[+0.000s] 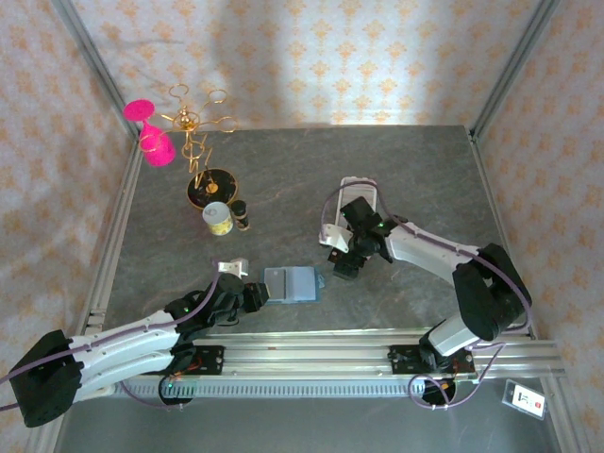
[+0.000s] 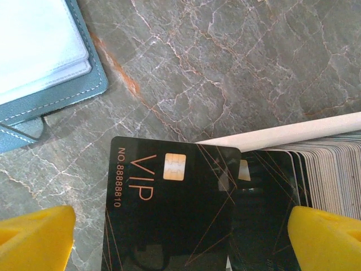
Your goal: Put the credit cards into the card holder
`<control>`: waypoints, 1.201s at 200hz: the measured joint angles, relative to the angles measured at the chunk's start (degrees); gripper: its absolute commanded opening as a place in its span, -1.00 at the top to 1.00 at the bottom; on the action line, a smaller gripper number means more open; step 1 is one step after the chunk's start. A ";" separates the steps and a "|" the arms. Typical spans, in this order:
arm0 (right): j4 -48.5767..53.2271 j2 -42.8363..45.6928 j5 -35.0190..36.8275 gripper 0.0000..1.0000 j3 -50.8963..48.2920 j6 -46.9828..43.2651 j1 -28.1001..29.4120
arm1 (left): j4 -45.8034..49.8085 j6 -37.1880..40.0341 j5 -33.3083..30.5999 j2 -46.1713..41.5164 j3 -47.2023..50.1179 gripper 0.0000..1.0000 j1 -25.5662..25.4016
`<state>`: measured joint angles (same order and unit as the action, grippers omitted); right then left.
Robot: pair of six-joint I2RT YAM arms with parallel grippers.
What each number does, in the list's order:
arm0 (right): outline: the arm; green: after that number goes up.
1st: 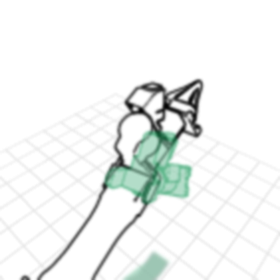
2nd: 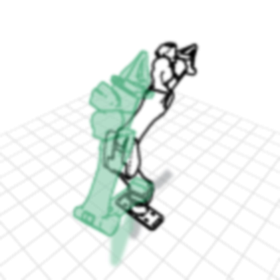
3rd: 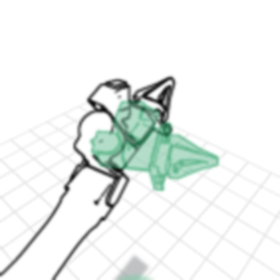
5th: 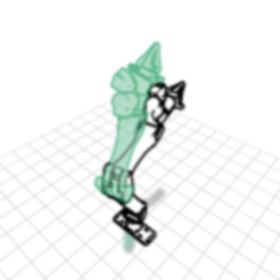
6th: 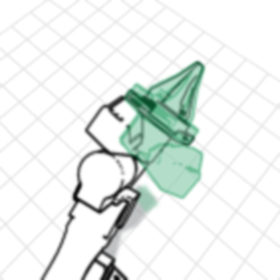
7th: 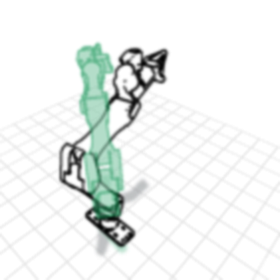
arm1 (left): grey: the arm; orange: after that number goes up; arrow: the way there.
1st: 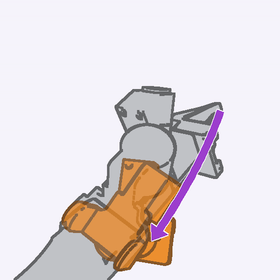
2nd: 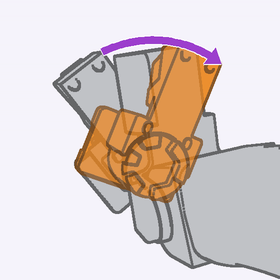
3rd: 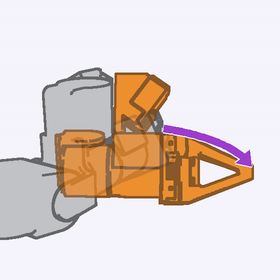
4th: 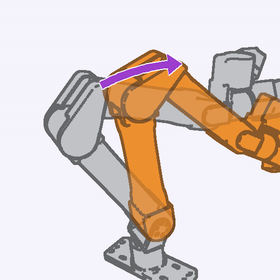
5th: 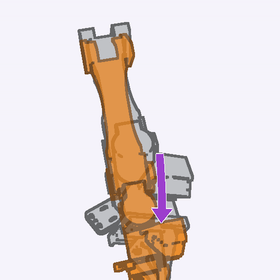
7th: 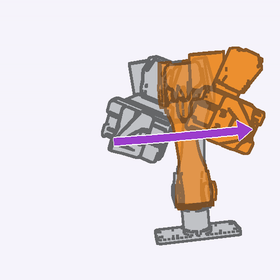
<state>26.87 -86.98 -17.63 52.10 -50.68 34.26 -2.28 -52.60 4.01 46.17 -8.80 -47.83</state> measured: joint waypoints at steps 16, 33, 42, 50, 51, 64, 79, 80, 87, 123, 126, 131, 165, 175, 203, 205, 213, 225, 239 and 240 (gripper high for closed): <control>0.28 -0.44 0.44 -0.94 0.39 0.13 0.09 | 0.02 0.02 0.00 -0.11 0.00 0.47 0.00; 0.55 -0.72 0.61 -0.93 0.70 0.15 0.11 | 0.04 0.00 0.00 -0.31 -0.02 0.47 0.00; 0.57 -0.85 0.72 -0.92 0.81 0.15 0.15 | 0.04 0.00 0.00 -0.35 -0.04 0.47 0.00; 0.57 -1.11 0.96 -0.91 0.98 0.15 0.20 | 0.09 0.00 0.00 -0.35 -0.04 0.47 0.00; 0.57 -1.16 0.96 -0.91 1.05 0.15 0.20 | 0.09 0.02 0.00 -0.35 -0.04 0.47 0.00; 0.57 -1.64 1.36 -0.90 1.42 0.15 0.20 | 0.15 0.00 0.00 -0.35 -0.04 0.48 0.00; 0.52 -2.16 1.97 -0.89 1.84 0.15 0.22 | 0.24 0.00 0.00 -0.44 -0.04 0.48 0.00; 0.52 -2.21 1.99 -0.89 1.88 0.15 0.22 | 0.26 0.00 0.00 -0.46 -0.04 0.48 0.00; 0.52 -2.45 2.23 -0.89 2.05 0.13 0.22 | 0.39 0.00 0.00 -0.63 -0.04 0.48 0.00; 0.07 -3.19 3.39 -0.80 2.51 0.15 0.33 | 0.76 0.00 0.00 -1.55 -0.04 0.48 0.00; 0.02 -3.19 3.50 -0.79 2.51 0.15 0.33 | 0.81 0.00 0.00 -1.62 -0.04 0.48 0.00; -0.07 -3.19 3.61 -0.76 2.54 0.15 0.33 | 0.85 0.00 0.00 -1.75 -0.04 0.48 0.00; -0.31 -3.19 3.74 -0.71 2.51 0.13 0.31 | 1.36 -0.02 0.00 -2.23 -0.04 0.48 0.00; -0.31 -3.17 3.74 -0.70 2.51 0.11 0.31 | 1.46 0.00 0.00 -2.23 -0.04 0.48 0.00; -0.31 -2.91 3.69 -0.71 2.34 0.07 0.31 | 1.53 0.00 0.00 -2.23 -0.04 0.48 0.00; -0.31 -2.91 3.69 -0.71 2.32 0.09 0.31 | 1.53 0.00 0.00 -2.23 -0.04 0.48 0.00; -0.31 -2.84 3.63 -0.72 2.10 0.07 0.31 | 1.57 0.00 0.00 -2.23 -0.04 0.48 0.00; -0.26 -2.78 3.61 -0.74 1.60 0.04 0.31 | 1.62 0.00 0.00 -2.23 -0.04 0.48 0.00; -0.09 -2.75 3.58 -0.76 1.27 -0.11 0.31 | 1.64 0.00 0.00 -2.23 -0.04 0.48 0.00; -0.09 -2.75 3.61 -0.76 1.27 -0.13 0.31 | 1.64 0.00 0.00 -2.23 -0.04 0.48 0.00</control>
<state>26.79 -89.73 -14.02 53.36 -50.81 34.57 -0.64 -52.60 4.01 43.94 -8.84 -47.83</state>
